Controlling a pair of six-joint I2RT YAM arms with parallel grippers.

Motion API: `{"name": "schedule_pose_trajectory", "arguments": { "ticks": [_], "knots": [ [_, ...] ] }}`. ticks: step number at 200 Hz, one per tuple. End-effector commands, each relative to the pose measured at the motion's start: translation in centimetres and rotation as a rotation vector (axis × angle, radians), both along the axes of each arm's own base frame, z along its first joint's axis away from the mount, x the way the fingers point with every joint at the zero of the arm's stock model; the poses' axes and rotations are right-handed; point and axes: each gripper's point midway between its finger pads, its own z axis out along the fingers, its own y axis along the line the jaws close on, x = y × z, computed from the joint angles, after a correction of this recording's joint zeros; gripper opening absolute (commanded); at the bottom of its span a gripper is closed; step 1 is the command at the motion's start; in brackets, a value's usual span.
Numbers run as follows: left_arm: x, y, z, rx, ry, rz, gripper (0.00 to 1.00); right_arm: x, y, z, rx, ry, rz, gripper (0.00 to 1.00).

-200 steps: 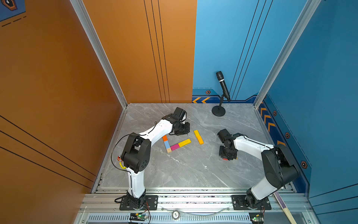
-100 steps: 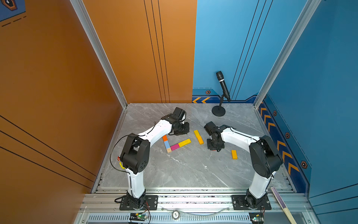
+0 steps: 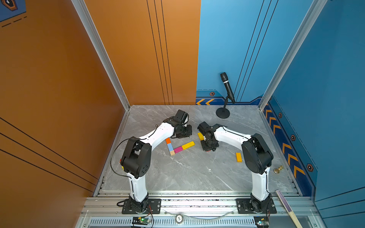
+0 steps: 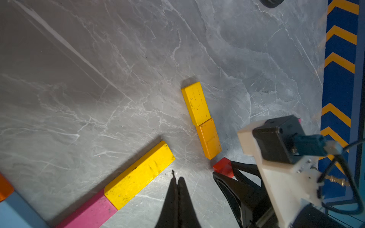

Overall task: Assemble the letter v with building blocks
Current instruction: Assemble the building block at the center of the board.

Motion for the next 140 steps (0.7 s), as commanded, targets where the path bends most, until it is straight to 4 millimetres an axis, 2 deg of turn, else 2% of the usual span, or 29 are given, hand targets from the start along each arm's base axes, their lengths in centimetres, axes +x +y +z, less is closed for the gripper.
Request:
{"name": "schedule_pose_trajectory", "arguments": {
  "ticks": [1,60,99,101,105,140],
  "knots": [
    [0.0,0.8,1.2,0.001,-0.027,0.023,0.02,-0.7,0.0,-0.1,-0.025,0.038,0.029,0.21],
    [-0.2,1.1,1.2,0.006,-0.028,0.03,0.02,-0.2,-0.1,-0.8,-0.046,0.041,0.032,0.22],
    [-0.1,1.3,1.3,0.006,-0.031,0.034,0.02,0.2,0.1,-0.5,-0.042,0.027,0.03,0.23],
    [-0.1,1.3,1.3,0.006,-0.031,0.035,0.02,0.1,-0.1,-1.4,-0.054,0.045,0.028,0.23],
    [-0.2,1.3,1.3,0.006,-0.032,0.034,0.02,0.1,-0.2,-1.6,-0.059,0.049,0.027,0.23],
    [-0.2,1.4,1.2,0.008,-0.028,0.036,0.02,0.2,-0.2,-1.8,-0.062,0.051,0.027,0.24]
  ]
}}
